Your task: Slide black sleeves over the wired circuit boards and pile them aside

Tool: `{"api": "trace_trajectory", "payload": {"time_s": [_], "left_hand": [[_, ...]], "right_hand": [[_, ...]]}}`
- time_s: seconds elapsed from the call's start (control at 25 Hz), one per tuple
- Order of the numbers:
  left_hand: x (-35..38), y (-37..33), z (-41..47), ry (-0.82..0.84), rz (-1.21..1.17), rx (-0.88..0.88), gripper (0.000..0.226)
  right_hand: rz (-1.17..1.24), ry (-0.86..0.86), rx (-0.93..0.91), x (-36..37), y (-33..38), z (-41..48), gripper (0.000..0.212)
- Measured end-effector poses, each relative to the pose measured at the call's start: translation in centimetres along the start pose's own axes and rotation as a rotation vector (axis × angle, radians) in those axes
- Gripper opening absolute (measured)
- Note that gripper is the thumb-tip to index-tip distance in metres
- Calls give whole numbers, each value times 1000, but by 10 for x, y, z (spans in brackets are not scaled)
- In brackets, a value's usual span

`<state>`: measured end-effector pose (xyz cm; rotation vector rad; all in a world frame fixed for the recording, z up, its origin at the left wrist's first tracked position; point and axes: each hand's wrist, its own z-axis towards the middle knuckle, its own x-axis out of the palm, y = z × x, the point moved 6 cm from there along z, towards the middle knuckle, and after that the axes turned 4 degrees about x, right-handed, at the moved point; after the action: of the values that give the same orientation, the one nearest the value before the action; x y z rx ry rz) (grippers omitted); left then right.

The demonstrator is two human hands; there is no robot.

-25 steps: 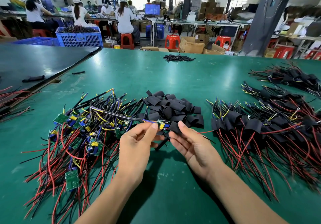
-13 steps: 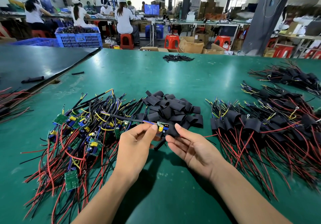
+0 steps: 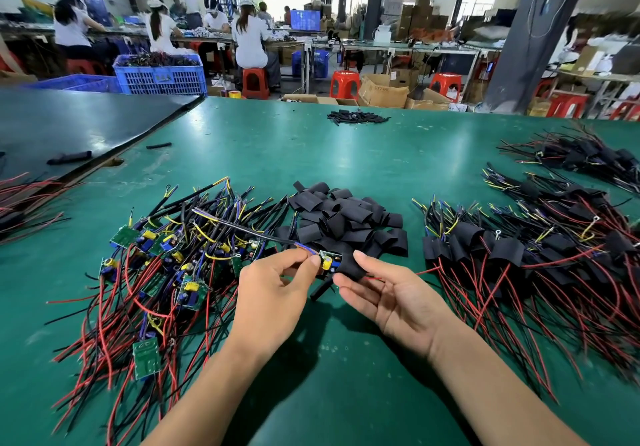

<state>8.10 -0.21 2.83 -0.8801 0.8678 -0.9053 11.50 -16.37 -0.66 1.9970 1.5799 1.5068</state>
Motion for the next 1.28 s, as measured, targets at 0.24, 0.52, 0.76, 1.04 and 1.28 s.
{"api": "trace_trajectory", "payload": {"time_s": [0.24, 0.52, 0.76, 1.04, 1.28], "left_hand": [[6, 7, -2, 73, -277, -200, 16], [16, 7, -7, 97, -567, -397, 17], [14, 11, -7, 35, -606, -470, 20], [1, 21, -3, -24, -433, -478, 36], [8, 9, -1, 103, -568, -393, 23]], "right_hand": [[-51, -18, -31, 2, 1, -1, 32], [-111, -33, -174, 6, 5, -1, 26], [-17, 100, -333, 14, 14, -5, 25], [5, 134, -331, 14, 18, -8, 20], [50, 168, -230, 13, 17, -10, 20]]}}
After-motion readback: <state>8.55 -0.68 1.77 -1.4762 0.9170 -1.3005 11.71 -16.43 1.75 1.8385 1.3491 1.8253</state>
